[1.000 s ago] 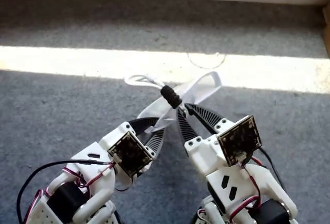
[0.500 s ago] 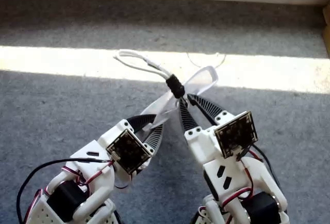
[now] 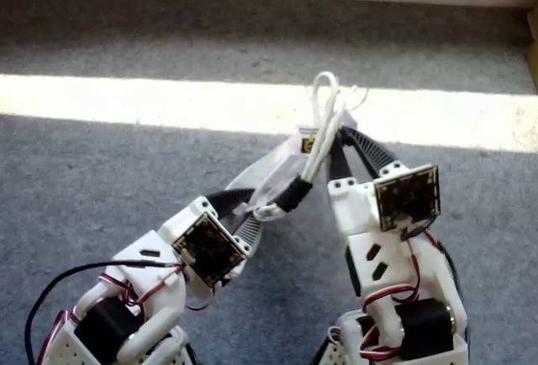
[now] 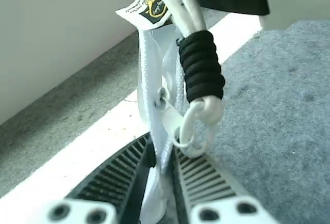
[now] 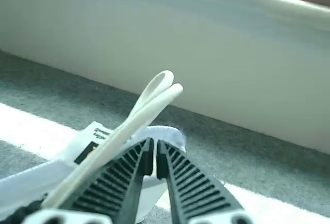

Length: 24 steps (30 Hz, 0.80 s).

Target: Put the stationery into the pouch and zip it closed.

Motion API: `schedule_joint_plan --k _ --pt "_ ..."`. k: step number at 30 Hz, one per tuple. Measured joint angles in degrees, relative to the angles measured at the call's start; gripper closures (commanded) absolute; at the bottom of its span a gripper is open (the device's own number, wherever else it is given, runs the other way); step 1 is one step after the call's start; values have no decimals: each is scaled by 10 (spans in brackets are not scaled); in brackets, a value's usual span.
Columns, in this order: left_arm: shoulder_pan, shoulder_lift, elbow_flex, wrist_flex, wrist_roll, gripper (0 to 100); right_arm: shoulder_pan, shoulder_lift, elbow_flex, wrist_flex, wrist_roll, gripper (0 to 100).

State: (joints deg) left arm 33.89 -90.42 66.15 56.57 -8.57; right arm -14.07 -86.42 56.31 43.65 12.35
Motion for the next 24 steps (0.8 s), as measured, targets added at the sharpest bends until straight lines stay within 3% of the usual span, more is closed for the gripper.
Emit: schedule_joint_plan --k 6,12,18,24 --pt "0 0 0 0 0 994 5 0 0 8 -1 977" --pt "0 0 0 0 0 994 4 0 -40 94 -56 841" --pt "0 0 0 0 0 994 5 0 -98 178 -113 840" --pt "0 0 0 0 0 994 4 -1 -106 184 -162 840"
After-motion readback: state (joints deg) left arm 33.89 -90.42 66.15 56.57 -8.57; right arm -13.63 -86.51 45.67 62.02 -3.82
